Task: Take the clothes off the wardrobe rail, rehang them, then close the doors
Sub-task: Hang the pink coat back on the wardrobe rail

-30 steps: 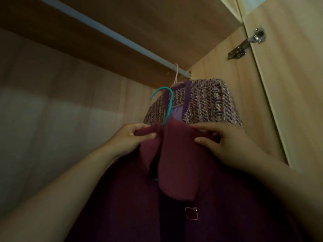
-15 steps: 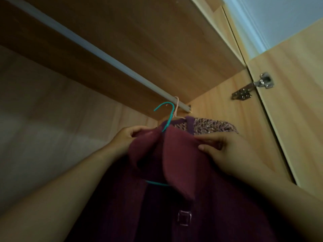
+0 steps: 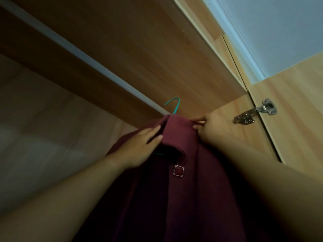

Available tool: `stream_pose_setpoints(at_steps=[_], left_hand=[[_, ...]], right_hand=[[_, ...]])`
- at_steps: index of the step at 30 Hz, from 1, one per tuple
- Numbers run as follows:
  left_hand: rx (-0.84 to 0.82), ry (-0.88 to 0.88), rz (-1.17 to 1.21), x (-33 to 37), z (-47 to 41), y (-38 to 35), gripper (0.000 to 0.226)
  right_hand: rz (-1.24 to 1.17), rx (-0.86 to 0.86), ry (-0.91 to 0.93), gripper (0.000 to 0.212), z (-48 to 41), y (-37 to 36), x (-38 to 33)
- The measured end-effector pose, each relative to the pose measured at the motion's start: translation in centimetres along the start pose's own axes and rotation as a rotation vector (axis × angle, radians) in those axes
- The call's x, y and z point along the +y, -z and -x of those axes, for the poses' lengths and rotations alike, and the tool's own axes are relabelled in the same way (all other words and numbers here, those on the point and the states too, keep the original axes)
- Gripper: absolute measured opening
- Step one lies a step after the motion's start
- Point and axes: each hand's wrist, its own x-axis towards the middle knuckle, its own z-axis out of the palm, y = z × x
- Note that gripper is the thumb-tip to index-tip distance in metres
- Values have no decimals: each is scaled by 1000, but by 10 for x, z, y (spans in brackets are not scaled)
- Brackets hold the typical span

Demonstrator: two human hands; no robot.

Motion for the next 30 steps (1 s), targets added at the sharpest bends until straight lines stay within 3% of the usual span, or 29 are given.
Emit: stream_pose_setpoints(at_steps=[3,5,6,7,9,12,15,17,24,30], left_hand=[[-37,68,224,-35,-19,-10,59],[11,181,297,-118,-61,-31,87],[53,200,343,-145,-79,-38,87],[64,205,397,-145,-86,-41,79],[39,247,486,-71,-49,-22,73],[121,195,369,-18,-18,-26,63],[157,87,-42,-20,-6,-30,54],[160,66,-174,-28,-1,-32,53],[93,76,-228,-25,20,-38,54],[117,89,-281,2,63,-40,53]], right_hand=[[45,-90,-37,29,-19,-16,-1],[38,-83,-67,28,-29,-29,-2],[23,-76,-76,27,-34,-34,-2],[17,-74,-74,26,-35,-40,-3],[38,-100,-36,24,-34,-51,-7],[66,-130,21,24,-26,-64,-14],[134,-78,62,23,-15,-60,-16],[281,-76,112,28,-2,-52,-16],[526,-73,176,51,69,-33,-4],[446,-96,159,55,125,-28,13]])
